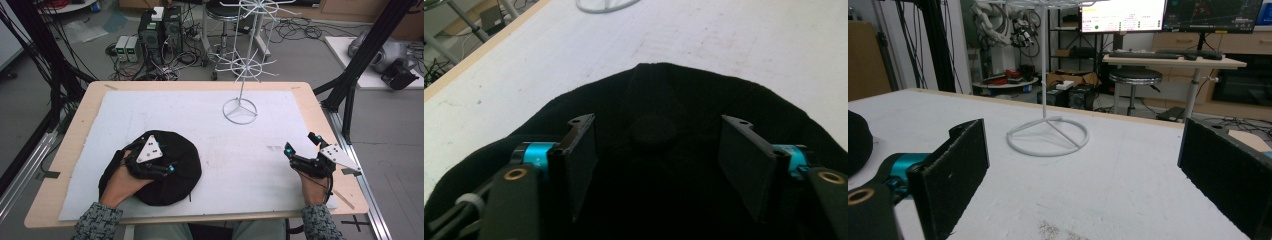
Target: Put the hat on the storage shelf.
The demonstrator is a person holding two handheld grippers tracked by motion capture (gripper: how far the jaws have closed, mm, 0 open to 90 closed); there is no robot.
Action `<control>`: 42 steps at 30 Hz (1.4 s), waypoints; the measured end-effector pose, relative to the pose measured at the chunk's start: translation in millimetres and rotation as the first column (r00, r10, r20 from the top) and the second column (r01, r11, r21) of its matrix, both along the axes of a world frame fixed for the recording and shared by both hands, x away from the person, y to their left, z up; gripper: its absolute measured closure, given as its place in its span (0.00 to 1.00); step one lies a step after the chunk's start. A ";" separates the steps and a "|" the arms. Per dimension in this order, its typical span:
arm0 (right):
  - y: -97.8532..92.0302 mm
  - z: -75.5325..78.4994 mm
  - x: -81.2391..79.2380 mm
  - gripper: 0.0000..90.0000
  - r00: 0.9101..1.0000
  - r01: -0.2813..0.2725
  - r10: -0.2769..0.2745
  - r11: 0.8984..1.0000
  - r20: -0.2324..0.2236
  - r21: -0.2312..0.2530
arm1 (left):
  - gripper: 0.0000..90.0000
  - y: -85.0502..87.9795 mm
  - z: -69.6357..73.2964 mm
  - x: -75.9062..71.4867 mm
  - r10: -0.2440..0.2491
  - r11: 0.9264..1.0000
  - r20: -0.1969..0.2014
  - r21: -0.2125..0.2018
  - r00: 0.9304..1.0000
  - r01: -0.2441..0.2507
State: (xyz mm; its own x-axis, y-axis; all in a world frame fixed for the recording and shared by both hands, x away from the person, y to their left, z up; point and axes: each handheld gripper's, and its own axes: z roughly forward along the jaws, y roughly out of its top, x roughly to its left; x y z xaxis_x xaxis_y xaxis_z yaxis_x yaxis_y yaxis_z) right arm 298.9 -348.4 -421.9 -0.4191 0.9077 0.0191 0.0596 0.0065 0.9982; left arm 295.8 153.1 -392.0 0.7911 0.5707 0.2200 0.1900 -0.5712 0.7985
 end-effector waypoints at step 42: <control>-6.2 0.4 -0.9 0.06 1.000 0.025 -0.025 0.999 -0.009 0.040 | 0.80 46.8 74.7 -13.2 0.111 0.964 0.108 -0.254 0.988 -0.080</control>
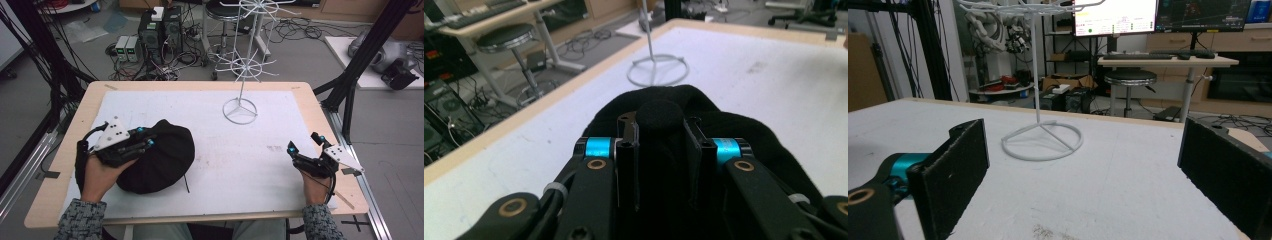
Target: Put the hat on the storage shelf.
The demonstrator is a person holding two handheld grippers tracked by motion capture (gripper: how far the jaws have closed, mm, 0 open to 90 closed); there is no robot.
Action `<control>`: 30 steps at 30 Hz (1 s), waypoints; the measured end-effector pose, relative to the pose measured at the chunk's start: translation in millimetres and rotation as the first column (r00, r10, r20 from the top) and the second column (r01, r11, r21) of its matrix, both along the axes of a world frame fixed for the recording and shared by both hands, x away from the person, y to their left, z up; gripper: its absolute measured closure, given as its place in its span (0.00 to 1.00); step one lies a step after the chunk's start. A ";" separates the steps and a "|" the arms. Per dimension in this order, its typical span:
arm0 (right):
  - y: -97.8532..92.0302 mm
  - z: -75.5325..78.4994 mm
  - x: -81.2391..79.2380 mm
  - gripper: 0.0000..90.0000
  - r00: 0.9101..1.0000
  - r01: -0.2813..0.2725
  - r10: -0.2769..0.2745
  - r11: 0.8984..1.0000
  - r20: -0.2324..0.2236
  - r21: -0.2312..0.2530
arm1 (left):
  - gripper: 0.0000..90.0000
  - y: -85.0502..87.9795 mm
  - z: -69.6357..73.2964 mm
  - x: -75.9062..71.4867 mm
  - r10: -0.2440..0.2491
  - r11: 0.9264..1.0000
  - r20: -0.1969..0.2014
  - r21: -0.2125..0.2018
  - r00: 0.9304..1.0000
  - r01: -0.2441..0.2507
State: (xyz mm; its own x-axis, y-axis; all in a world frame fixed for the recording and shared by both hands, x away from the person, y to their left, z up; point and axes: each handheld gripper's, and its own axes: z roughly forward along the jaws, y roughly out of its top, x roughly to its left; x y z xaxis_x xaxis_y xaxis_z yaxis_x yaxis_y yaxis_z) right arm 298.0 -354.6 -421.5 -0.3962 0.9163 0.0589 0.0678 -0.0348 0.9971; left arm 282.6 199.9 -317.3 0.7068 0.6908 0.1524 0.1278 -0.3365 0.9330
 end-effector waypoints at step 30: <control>-2.2 -0.7 1.1 0.06 1.000 -0.003 0.003 1.000 0.001 0.010 | 0.80 19.7 95.0 43.5 0.057 0.989 0.131 -0.146 0.990 -0.037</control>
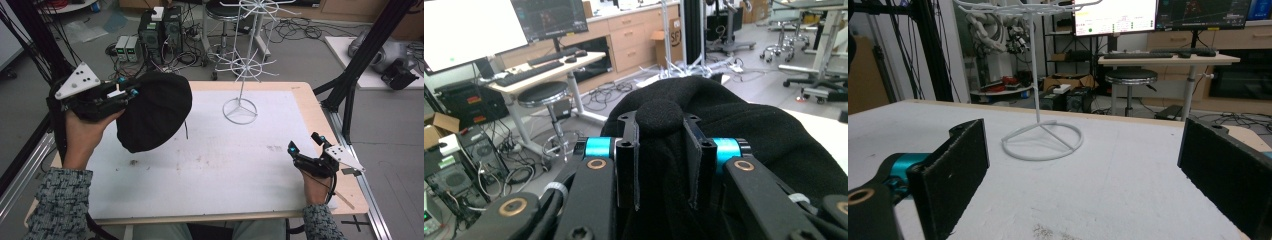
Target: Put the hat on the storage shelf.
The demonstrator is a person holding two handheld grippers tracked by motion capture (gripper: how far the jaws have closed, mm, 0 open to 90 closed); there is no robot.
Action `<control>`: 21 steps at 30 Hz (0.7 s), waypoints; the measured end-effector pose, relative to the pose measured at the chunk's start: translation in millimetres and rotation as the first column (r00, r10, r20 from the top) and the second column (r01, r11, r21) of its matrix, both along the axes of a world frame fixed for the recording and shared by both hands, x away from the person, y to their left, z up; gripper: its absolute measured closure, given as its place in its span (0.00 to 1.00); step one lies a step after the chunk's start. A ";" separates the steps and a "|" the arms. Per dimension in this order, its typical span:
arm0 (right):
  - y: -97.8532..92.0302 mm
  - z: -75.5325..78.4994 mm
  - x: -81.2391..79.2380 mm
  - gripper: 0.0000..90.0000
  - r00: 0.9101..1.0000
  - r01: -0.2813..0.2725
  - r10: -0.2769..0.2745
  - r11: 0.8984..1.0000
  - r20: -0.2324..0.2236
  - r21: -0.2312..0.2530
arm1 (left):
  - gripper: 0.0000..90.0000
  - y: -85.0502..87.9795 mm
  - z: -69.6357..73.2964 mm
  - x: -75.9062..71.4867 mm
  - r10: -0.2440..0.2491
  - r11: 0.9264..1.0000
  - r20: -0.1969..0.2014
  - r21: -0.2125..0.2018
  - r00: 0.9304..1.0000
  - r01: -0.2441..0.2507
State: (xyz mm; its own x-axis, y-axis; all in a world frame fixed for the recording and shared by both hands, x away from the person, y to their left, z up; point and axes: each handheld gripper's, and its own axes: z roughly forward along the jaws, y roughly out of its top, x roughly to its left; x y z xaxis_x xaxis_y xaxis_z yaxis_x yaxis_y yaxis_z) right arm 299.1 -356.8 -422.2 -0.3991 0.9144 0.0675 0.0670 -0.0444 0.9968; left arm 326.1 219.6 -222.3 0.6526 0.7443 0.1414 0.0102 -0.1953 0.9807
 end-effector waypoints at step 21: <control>0.7 -0.8 1.2 0.06 1.000 -0.009 0.009 1.000 -0.009 -0.004 | 0.80 -12.7 45.4 44.7 -0.017 1.000 0.039 -0.014 0.999 0.018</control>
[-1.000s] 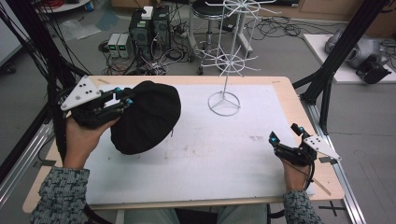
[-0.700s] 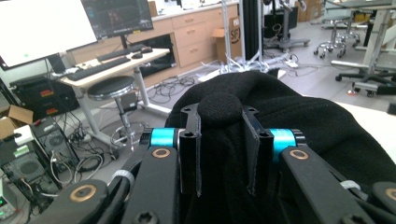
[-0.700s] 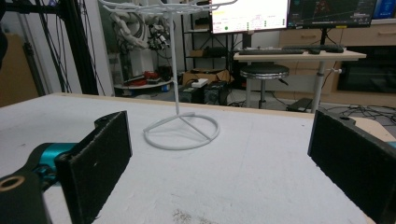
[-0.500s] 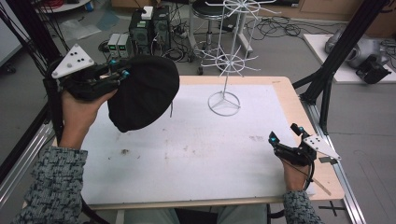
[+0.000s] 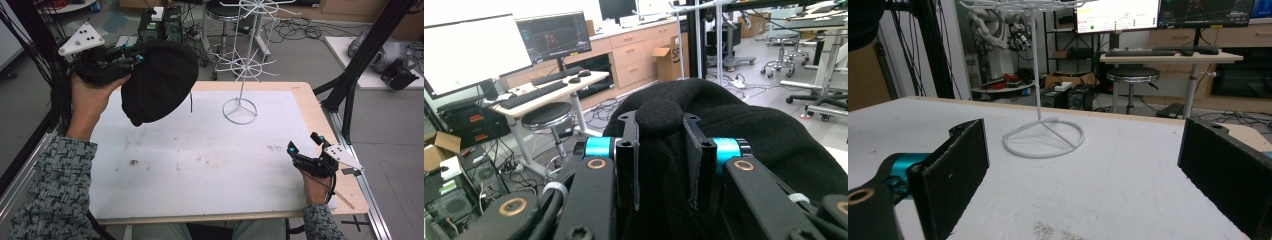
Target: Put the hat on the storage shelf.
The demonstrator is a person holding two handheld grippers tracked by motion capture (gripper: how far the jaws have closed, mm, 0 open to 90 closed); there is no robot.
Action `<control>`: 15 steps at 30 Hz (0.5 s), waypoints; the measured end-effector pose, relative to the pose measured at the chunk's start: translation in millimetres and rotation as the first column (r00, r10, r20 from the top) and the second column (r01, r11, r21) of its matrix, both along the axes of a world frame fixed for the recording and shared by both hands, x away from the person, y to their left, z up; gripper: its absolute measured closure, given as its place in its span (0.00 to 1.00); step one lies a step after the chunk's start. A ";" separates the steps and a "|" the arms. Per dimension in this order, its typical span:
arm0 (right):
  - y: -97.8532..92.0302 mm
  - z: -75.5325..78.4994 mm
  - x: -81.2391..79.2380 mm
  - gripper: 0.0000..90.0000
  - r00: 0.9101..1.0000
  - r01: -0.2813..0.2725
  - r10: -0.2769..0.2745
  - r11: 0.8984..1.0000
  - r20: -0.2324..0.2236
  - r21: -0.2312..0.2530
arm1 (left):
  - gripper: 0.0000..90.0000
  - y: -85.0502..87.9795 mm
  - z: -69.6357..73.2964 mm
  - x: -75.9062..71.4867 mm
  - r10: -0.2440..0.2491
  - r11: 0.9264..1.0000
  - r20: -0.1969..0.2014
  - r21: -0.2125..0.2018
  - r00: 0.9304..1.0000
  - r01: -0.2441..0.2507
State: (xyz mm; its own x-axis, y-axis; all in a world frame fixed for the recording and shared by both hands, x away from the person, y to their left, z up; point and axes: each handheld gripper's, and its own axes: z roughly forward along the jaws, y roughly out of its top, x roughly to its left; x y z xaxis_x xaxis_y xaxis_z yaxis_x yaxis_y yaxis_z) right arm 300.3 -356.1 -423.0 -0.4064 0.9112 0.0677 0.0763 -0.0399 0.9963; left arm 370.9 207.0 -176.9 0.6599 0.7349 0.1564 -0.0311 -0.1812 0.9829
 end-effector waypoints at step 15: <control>1.4 -0.6 1.4 0.06 1.000 -0.007 0.007 1.000 -0.005 -0.007 | 0.80 -6.1 25.6 21.8 -0.023 0.998 0.017 -0.059 1.000 0.024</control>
State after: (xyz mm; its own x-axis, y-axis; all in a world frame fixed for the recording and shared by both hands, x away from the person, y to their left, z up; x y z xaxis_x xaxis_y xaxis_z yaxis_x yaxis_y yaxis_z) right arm 301.7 -354.6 -423.6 -0.4125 0.9088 0.0631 0.0814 -0.0322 0.9962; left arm 392.6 200.9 -151.3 0.6747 0.7275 0.1244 -0.0511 -0.1222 0.9912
